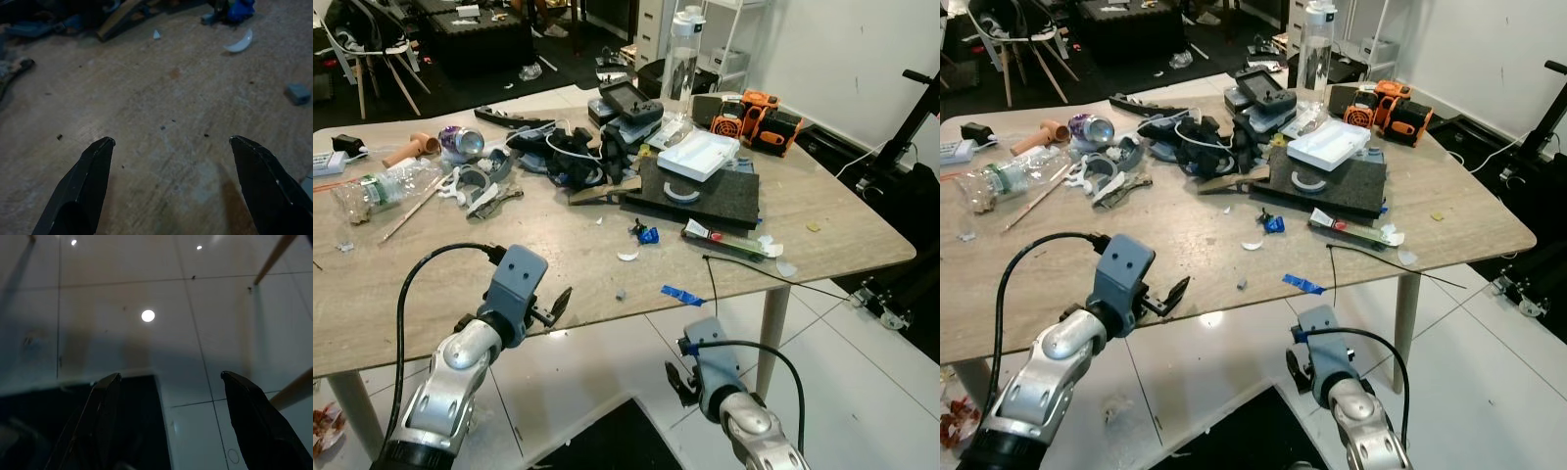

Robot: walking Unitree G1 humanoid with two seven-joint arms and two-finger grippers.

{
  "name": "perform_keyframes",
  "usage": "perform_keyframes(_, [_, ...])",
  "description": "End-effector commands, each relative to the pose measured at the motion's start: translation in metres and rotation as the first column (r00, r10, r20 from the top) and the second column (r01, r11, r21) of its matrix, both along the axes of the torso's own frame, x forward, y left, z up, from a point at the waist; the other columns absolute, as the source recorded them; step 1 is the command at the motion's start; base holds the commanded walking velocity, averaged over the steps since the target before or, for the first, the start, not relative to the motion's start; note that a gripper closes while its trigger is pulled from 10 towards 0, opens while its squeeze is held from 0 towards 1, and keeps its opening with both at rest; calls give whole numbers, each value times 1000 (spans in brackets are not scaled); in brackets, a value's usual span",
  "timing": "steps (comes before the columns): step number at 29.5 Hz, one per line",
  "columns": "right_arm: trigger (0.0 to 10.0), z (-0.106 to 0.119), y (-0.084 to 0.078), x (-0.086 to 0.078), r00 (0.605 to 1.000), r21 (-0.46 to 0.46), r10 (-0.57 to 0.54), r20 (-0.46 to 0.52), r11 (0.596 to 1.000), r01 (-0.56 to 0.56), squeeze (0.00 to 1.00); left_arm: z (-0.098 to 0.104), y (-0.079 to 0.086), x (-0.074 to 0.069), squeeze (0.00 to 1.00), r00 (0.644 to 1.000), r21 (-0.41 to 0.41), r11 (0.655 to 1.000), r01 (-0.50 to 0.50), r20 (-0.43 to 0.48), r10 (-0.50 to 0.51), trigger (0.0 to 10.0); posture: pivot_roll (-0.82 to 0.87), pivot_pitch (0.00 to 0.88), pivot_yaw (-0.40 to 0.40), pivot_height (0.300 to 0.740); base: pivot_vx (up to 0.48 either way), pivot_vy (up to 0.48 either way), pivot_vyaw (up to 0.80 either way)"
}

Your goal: Picking trash to rubbish bin

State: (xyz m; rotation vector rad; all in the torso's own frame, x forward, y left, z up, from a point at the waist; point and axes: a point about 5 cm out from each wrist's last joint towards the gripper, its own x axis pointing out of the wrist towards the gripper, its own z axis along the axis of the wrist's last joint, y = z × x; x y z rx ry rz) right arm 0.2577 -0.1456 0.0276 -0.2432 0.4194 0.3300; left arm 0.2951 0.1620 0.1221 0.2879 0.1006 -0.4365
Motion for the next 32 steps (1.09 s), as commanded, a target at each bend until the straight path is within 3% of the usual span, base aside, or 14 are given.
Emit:
perform_keyframes(1, [10000, -2, 3, -5, 999, -5, 50, -7, 999, -50, 0, 2, -1, -3, 0, 999, -10, 999, 32, 12, -32, 10000, -8, 147, 16, 740, 0, 0, 0])
perform_keyframes(5, [10000, 19, 4, -10, 994, 59, 96, 60, 993, -99, 0, 9, -4, -6, 0, 996, -26, 996, 82, 40, -81, 10000, -2, 147, 9, 740, 0, 0, 0])
perform_keyframes(7, [10000, 43, -5, -20, 991, 135, 36, 128, 989, -54, 0, 13, -3, -6, 0, 995, -42, 996, 82, 54, -79, 10000, -1, 149, 6, 740, 0, 0, 0])
perform_keyframes(10, [10000, 53, -10, -26, 987, 165, 7, 160, 986, -34, 0, 15, -2, -6, 0, 996, -47, 996, 77, 57, -74, 10000, -3, 150, 7, 740, 0, 0, 0])
perform_keyframes(12, [10000, 68, -16, -38, 980, 260, -58, 193, 966, 6, 0, 16, 1, -5, 0, 997, -77, 996, 51, 54, -47, 10000, -7, 151, 9, 740, 0, 0, 0])
perform_keyframes(13, [10000, 81, -17, -53, 975, 332, -79, 210, 943, 5, 0, 17, 3, -5, 0, 998, -108, 993, 47, 52, -42, 10000, -17, 151, 14, 740, 0, 0, 0])
perform_keyframes(20, [10000, 101, -10, -71, 965, 366, -31, 259, 928, -68, 0, 19, 2, -8, 0, 994, -115, 988, 101, 60, -94, 10000, -22, 149, 18, 740, 0, 0, 0])
perform_keyframes(23, [10000, 118, -8, -70, 946, 404, -45, 320, 910, -93, 0, 24, 1, -7, 0, 992, -157, 981, 111, 81, -99, 10000, -26, 146, 20, 740, 0, 0, 0])
perform_keyframes(26, [10000, 151, -12, -50, 868, 403, -128, 481, 911, -89, 0, 33, -1, -3, 0, 991, -231, 968, 98, 111, -74, 10000, -31, 143, 23, 740, 0, 0, 0])
perform_keyframes(27, [10000, 151, -12, -50, 868, 403, -128, 481, 911, -89, 0, 33, -1, -3, 0, 991, -231, 968, 98, 111, -74, 10000, -31, 143, 23, 740, 0, 0, 0])
perform_keyframes(30, [10000, 167, -26, -27, 784, 329, -224, 580, 944, 26, 0, 44, -2, 6, 0, 987, -266, 963, 32, 163, 12, 10000, -32, 139, 18, 740, 0, 0, 0])
perform_keyframes(32, [10000, 165, -37, -13, 761, 293, -283, 583, 948, 129, 0, 51, -3, 12, 0, 979, -301, 953, -24, 186, 84, 10000, -32, 138, 16, 740, 0, 0, 0])
